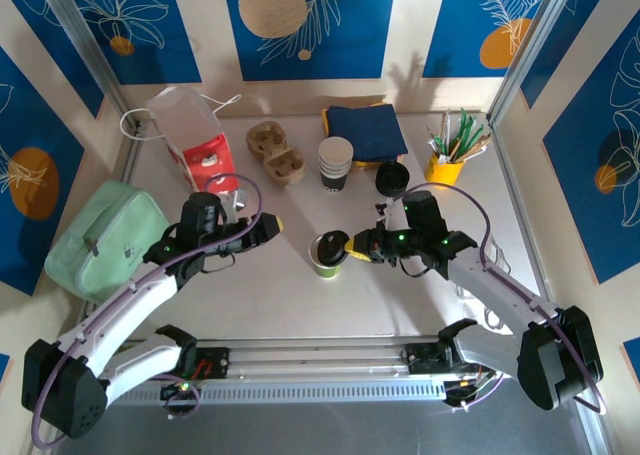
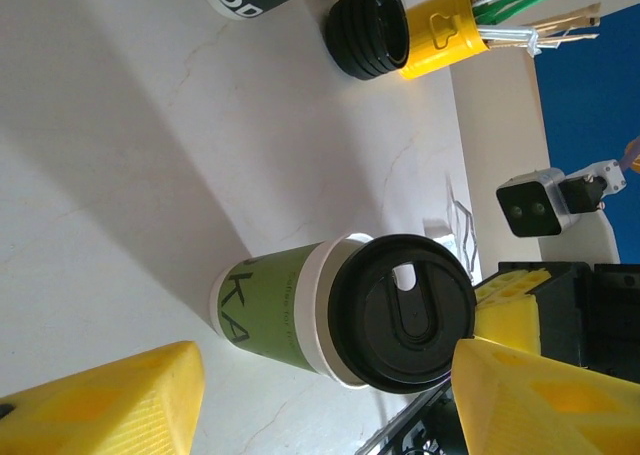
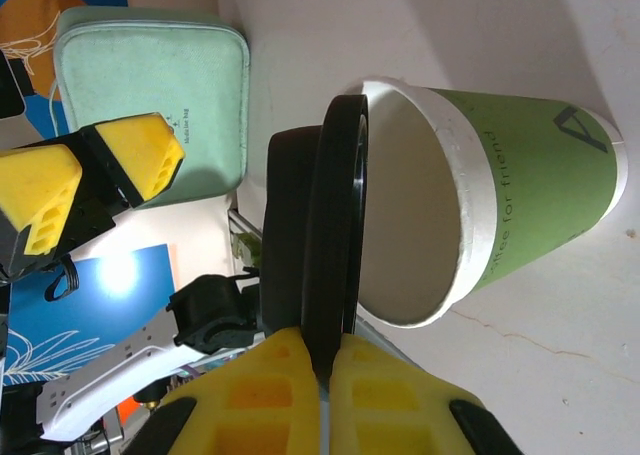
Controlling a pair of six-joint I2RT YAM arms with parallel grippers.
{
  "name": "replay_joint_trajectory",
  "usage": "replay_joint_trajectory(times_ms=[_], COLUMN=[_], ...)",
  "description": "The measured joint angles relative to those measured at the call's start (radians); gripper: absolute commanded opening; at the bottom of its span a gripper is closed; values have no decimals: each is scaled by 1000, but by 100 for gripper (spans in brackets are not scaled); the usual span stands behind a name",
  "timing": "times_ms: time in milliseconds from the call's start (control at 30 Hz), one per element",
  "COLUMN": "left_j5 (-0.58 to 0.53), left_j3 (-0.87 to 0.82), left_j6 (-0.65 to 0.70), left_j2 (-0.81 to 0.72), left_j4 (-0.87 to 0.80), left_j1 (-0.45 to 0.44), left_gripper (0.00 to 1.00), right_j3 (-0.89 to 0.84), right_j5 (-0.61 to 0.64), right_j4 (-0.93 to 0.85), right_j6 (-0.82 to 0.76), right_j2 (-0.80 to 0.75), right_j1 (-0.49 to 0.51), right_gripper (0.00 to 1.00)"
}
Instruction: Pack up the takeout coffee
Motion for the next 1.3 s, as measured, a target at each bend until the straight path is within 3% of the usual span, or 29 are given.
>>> replay_joint_trajectory(times_ms=[267, 433, 1300], left_j5=[0, 0, -1], left_j3=[0, 0, 0], left_j6=[0, 0, -1], left_j2=[3, 9, 27], left_j4=[0, 1, 8], left_j1=[-7, -11, -18], left_gripper=[66, 66, 66], right_j3=[-4, -6, -14], right_j5=[3, 5, 52], right_j4=[3, 2, -18], right_j6=[-1, -10, -34], right_j2=[6, 19, 55], right_j1=[0, 0, 18], right_gripper=[14, 27, 40])
